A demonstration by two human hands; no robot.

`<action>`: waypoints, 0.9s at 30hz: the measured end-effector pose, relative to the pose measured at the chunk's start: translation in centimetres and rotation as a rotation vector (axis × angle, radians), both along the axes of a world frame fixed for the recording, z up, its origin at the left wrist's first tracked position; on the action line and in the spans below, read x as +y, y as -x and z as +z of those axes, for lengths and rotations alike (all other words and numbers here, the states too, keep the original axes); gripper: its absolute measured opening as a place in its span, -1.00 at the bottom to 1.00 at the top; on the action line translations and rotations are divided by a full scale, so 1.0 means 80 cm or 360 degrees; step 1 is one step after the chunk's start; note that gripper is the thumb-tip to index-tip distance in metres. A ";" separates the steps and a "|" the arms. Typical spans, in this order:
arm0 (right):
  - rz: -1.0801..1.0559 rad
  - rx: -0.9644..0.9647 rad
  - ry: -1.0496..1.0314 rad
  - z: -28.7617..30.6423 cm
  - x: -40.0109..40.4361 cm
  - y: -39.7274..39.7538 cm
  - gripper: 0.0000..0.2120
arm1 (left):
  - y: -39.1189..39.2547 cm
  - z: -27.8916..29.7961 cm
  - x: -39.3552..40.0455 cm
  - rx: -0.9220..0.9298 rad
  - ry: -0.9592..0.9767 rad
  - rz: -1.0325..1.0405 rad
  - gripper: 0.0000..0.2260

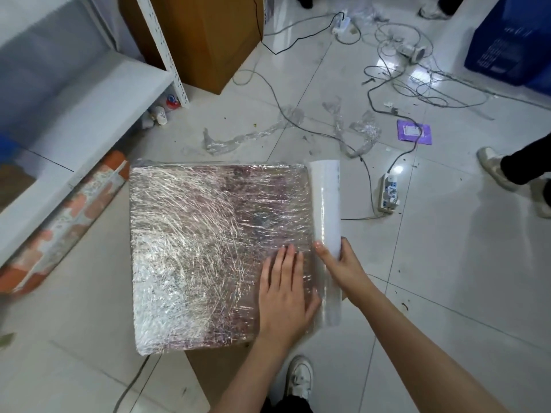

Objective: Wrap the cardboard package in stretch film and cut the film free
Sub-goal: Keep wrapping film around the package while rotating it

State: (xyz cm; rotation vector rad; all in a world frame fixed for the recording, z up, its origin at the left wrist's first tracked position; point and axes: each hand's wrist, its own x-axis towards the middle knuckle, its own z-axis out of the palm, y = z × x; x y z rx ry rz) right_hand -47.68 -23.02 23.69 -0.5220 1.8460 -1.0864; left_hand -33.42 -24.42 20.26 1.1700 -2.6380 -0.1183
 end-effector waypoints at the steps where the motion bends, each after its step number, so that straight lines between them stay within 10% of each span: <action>1: 0.0004 -0.0041 0.0009 -0.001 0.000 0.000 -0.65 | 0.013 0.007 -0.005 0.0030 0.0005 0.0035 -0.45; 27: 0.0100 -0.0270 0.0058 -0.004 -0.016 0.012 -0.37 | 0.074 0.028 -0.155 0.0002 0.0058 0.0266 -0.46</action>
